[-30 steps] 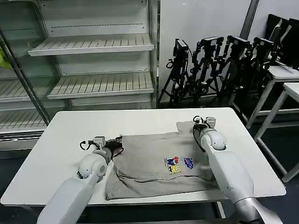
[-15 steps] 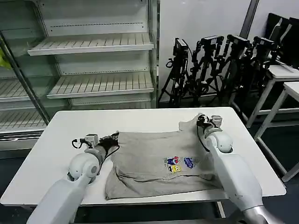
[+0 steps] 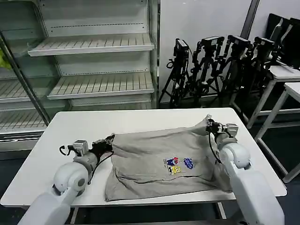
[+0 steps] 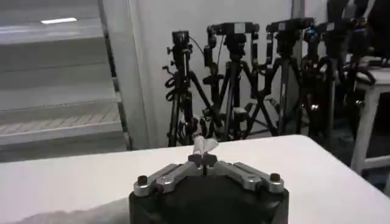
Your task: Fold and organize the clothes.
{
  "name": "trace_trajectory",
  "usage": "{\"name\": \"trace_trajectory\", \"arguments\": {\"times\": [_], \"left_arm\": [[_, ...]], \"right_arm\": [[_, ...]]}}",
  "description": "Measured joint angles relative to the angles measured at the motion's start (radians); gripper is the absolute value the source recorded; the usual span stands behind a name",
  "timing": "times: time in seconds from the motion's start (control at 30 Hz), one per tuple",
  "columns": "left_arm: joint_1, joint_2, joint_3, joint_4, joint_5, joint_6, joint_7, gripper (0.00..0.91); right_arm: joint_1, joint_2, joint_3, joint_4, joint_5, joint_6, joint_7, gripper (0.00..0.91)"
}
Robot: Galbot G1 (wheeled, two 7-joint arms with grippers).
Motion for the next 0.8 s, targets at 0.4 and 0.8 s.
{"name": "trace_trajectory", "arguments": {"times": [0.4, 0.8], "left_arm": [[0.165, 0.022, -0.010, -0.146, 0.052, 0.000, 0.011, 0.010], [0.239, 0.006, 0.013, -0.175, 0.139, 0.000, 0.018, 0.091]], "right_arm": [[-0.255, -0.046, 0.140, 0.215, -0.007, -0.003, -0.020, 0.000], [-0.399, -0.029, 0.170, 0.257, -0.042, -0.021, -0.014, 0.252]]}}
